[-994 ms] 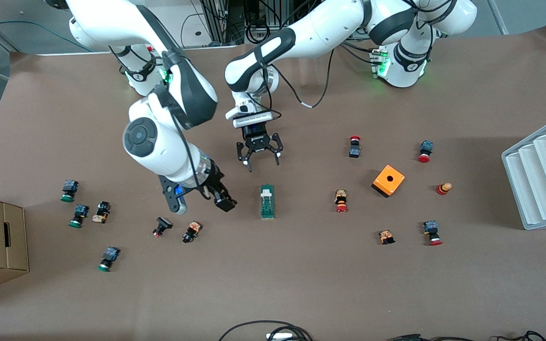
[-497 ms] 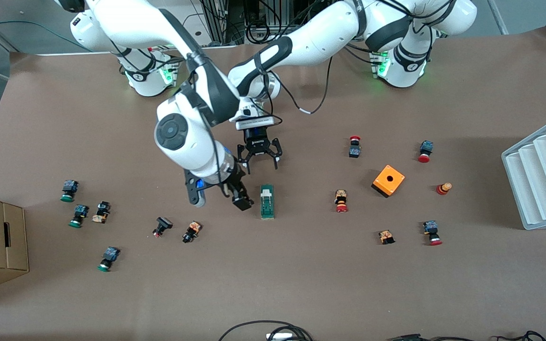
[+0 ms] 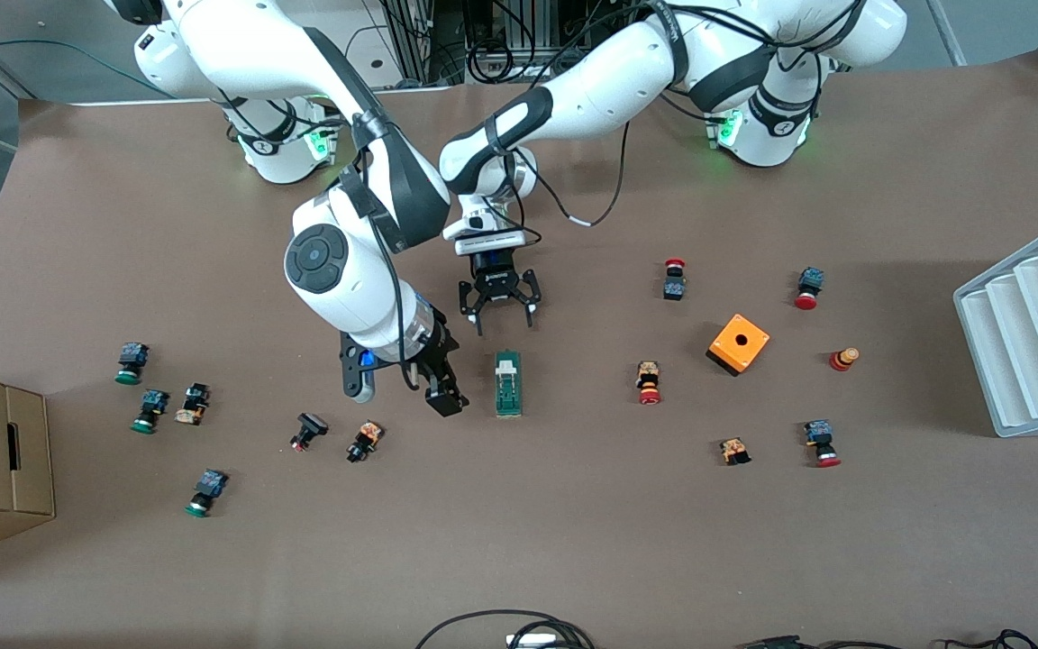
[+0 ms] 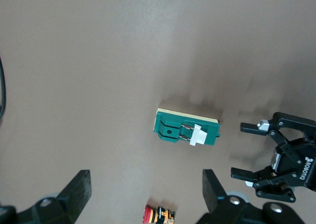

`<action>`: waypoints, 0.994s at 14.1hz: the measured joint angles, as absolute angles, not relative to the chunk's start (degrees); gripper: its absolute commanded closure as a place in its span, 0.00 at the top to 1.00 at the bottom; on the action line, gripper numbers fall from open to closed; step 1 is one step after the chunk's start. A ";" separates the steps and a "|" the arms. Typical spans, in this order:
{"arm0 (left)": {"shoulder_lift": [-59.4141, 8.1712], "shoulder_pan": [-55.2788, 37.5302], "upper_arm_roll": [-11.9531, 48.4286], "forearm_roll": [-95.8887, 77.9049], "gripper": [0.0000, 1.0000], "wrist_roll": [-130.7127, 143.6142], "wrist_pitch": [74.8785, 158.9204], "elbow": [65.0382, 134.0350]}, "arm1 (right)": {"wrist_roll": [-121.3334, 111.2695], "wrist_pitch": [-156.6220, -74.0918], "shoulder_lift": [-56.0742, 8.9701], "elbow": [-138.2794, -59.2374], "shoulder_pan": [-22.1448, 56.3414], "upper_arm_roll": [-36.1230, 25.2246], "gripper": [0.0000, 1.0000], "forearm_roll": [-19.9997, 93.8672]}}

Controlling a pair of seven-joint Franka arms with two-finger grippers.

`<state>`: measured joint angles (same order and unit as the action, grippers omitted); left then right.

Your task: Close load switch with both arms

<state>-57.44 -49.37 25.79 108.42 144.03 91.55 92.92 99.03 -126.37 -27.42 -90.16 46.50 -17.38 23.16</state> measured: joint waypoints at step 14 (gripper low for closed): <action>-60.74 -49.01 25.33 112.45 1.00 147.10 91.53 92.76 | 108.69 -137.52 -37.39 -90.37 51.70 -17.28 0.95 23.17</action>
<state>-60.74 -49.01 25.33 112.45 147.10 91.53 92.76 108.69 -137.52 -37.39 -90.37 51.70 -17.28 23.17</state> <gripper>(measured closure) 0.000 0.018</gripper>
